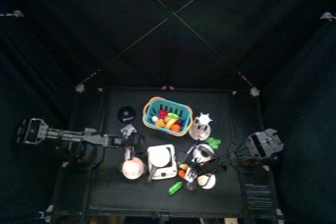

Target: Grab corn

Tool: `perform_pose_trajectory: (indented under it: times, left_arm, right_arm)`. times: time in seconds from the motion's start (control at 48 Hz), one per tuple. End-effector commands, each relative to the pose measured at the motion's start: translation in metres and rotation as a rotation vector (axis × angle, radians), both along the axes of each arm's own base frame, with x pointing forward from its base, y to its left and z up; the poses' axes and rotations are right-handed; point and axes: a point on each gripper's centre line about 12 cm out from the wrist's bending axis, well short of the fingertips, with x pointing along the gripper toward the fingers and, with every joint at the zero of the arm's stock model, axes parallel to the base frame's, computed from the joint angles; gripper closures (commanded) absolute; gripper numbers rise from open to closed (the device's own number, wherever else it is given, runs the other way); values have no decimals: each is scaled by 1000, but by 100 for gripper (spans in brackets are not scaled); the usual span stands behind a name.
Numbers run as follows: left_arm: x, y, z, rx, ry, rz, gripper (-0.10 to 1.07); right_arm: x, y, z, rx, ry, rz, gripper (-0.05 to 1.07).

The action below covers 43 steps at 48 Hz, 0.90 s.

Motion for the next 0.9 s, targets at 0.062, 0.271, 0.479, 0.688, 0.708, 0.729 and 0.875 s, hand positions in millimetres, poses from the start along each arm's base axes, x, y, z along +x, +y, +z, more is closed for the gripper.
perform_pose_trajectory:
  times: [0.062, 0.271, 0.479, 0.688, 0.708, 0.729, 0.875]
  left_arm:
    - [2, 1, 6, -2, -20, 4, 2]
    - [1, 1, 6, -2, -20, 6, 2]
    - [1, 2, 5, -2, -18, 8, 2]
    - [-6, 7, 9, -5, -43, 29, 2]
    - [-7, 7, 10, -6, -48, 32, 2]
    - [-9, 8, 10, -9, -53, 35, 2]
    - [-10, 9, 12, -21, -70, 44, 2]
  right_arm:
    - [7, 2, 13, 10, -36, 0, 38]
    - [10, 2, 42, -31, -68, 13, 40]
    - [10, 0, 64, -70, -123, 36, 41]
    - [12, -4, 68, -97, -142, 53, 41]
    - [13, -5, 68, -99, -141, 53, 41]
    - [13, -4, 68, -99, -142, 55, 41]
    - [16, -8, 77, -122, -177, 70, 41]
